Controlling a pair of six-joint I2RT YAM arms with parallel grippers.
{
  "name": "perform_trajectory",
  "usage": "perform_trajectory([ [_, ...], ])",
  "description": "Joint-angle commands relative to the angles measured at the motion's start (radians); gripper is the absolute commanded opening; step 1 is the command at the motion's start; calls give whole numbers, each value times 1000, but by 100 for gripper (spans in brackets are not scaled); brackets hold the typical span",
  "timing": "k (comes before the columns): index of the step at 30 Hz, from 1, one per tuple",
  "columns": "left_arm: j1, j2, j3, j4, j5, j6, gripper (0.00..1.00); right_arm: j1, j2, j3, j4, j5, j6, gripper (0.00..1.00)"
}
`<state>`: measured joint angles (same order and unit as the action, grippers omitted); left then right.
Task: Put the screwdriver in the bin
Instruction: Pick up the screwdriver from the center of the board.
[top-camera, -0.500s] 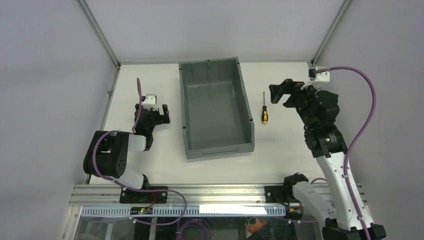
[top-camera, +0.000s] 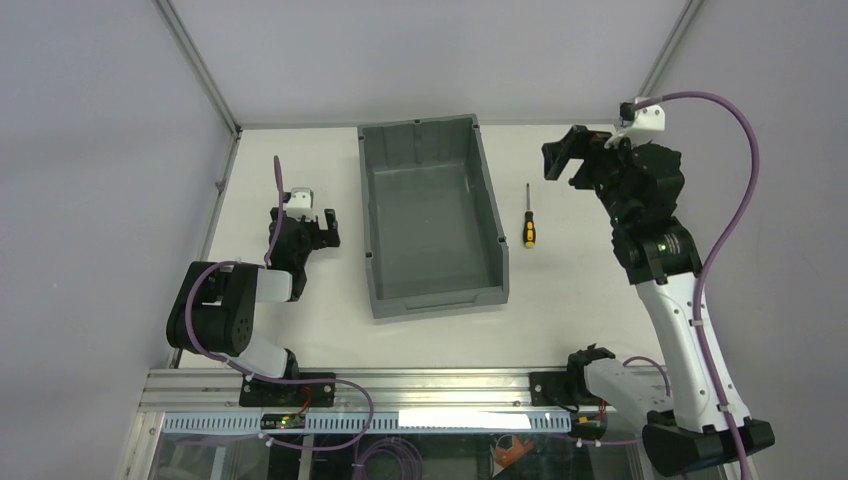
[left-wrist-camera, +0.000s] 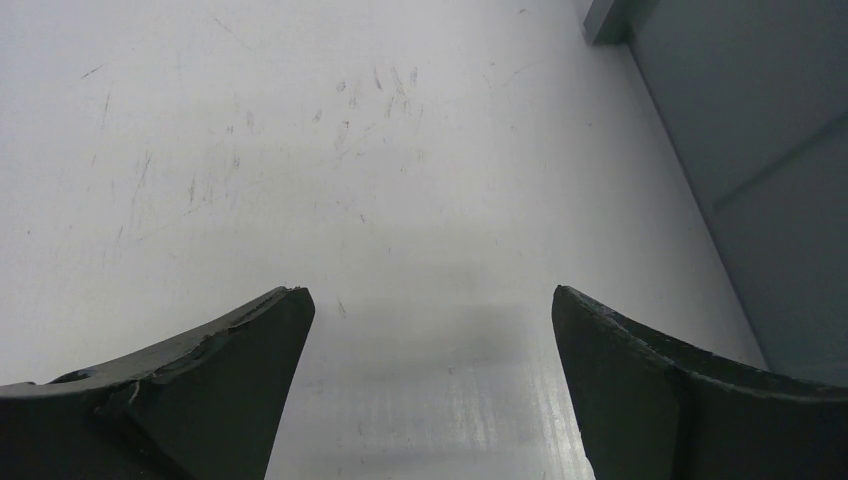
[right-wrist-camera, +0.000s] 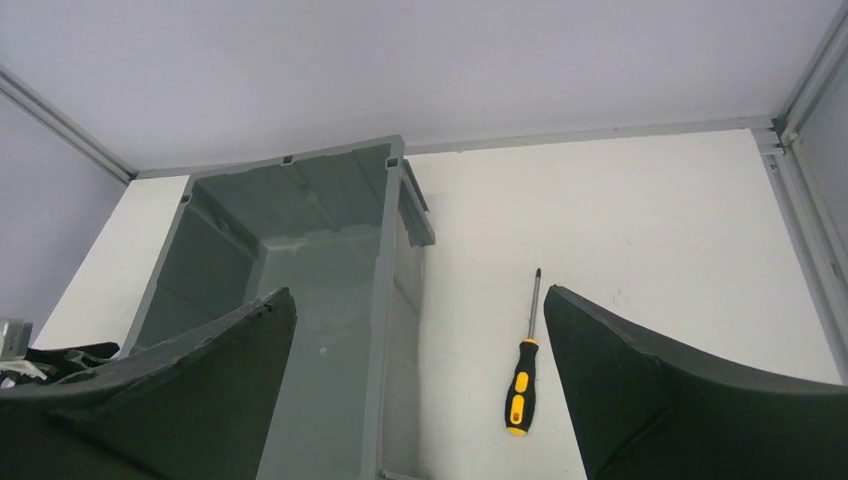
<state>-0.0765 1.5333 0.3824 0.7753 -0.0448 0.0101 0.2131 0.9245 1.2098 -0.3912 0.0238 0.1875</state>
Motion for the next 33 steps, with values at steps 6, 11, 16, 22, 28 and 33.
perform_trajectory([
  [6, 11, -29, 1, 28, 16, -7, 99, 3, 221, 262, -236, 77, -15, 99],
  [11, 11, -29, 1, 28, 16, -7, 99, 2, 363, 407, -363, 85, -8, 99],
  [16, 10, -29, 1, 28, 16, -8, 99, -1, 503, 521, -481, 99, 7, 99],
  [22, 11, -29, 1, 27, 16, -7, 99, -11, 658, 608, -597, 98, 31, 99],
  [28, 11, -29, 1, 27, 16, -8, 99, -26, 759, 619, -645, 79, 49, 98],
  [33, 11, -29, 1, 28, 16, -8, 99, -40, 824, 586, -644, 59, 59, 97],
])
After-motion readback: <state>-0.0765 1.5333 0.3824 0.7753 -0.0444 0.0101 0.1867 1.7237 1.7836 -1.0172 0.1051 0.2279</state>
